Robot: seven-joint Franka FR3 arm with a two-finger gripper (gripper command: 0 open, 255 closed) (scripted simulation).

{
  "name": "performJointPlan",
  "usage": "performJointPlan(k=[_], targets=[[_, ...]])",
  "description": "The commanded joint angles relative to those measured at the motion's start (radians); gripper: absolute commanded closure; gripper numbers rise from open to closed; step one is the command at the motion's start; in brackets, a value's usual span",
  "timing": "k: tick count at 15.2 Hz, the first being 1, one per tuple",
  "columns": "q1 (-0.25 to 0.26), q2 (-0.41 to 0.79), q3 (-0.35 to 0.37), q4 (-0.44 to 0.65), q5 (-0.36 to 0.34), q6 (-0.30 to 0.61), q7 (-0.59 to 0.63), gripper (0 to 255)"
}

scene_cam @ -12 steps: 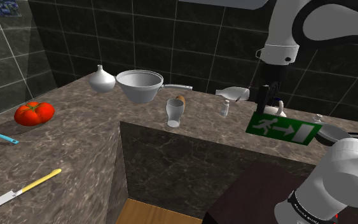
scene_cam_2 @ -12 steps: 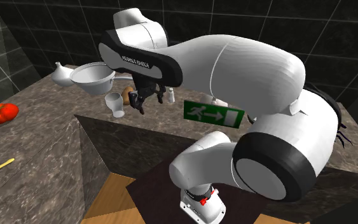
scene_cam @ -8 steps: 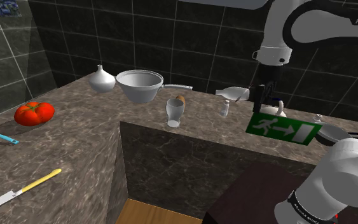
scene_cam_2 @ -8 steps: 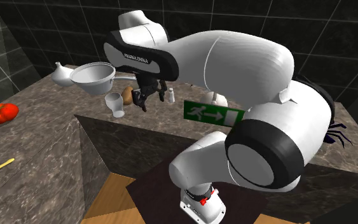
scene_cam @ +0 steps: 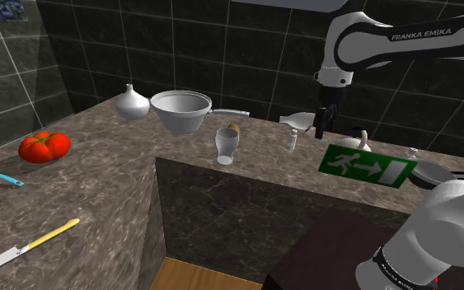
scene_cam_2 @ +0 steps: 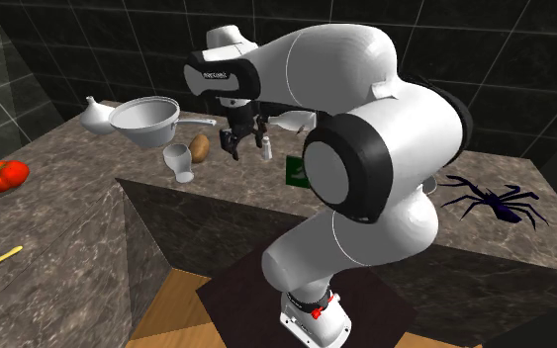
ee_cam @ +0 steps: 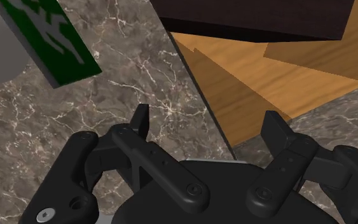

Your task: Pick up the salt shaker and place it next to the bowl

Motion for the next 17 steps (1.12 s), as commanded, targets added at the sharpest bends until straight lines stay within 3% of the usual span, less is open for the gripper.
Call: performJointPlan(k=[1,8,17], targets=[[-0.011,0.066,-0.029,0.027,-0.012,0.037,-0.037,0],[-0.043,0.318,-0.111,0.180,-0.013,0.123,-0.159,0],[-0.101,0.670,-0.174,0.471,0.050,0.158,-0.316,0]])
